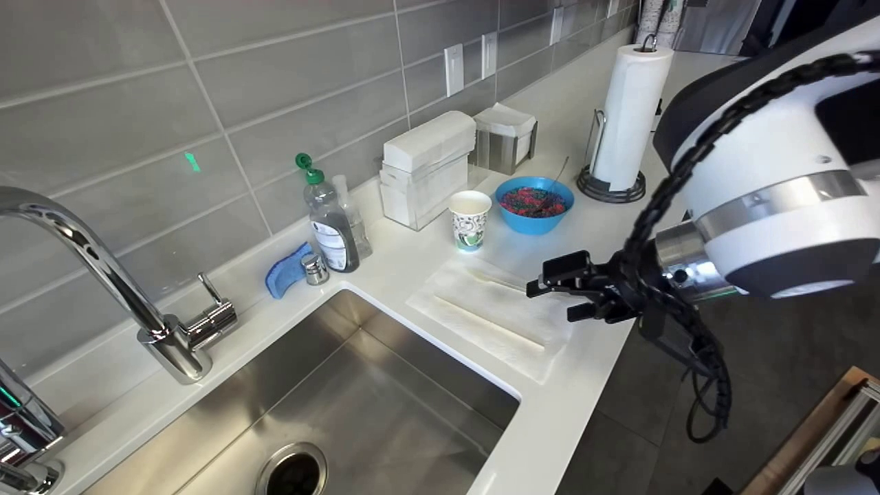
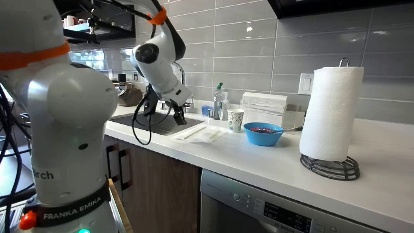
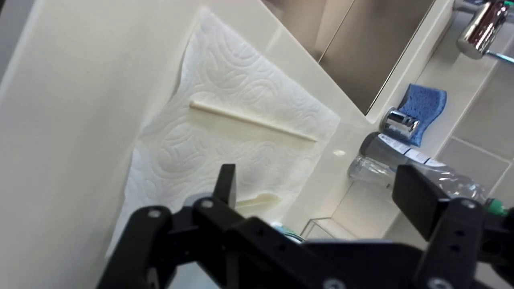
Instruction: Pick up the white knife, then place it on the paper towel
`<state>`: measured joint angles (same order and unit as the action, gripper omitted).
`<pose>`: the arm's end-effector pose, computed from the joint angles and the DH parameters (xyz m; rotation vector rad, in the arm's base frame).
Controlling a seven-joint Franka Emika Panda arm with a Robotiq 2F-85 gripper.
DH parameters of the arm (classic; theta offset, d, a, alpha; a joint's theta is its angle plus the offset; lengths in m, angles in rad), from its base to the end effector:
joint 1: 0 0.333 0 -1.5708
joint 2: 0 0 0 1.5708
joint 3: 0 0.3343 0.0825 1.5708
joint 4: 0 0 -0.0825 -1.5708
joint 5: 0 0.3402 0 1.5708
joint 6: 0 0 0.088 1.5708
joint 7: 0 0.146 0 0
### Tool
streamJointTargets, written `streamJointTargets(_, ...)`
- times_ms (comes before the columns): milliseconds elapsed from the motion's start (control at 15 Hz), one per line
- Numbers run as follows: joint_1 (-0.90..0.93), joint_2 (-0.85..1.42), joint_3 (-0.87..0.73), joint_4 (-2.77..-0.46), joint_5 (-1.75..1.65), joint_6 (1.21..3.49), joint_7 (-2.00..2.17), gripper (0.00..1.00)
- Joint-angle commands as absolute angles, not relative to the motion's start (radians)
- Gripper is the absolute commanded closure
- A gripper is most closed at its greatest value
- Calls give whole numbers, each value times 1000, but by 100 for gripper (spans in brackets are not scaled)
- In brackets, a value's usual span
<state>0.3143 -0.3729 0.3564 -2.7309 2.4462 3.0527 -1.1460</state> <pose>0.2846 0.1564 0.3417 -2.3139 0.6816 -0.6644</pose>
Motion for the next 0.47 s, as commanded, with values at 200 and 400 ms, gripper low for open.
streamJointTargets(200,508,-534,336,-2731,2335,3377,-1109,0)
streamJointTargets(400,567,-621,310,-2740,2329,3452,-1139,0)
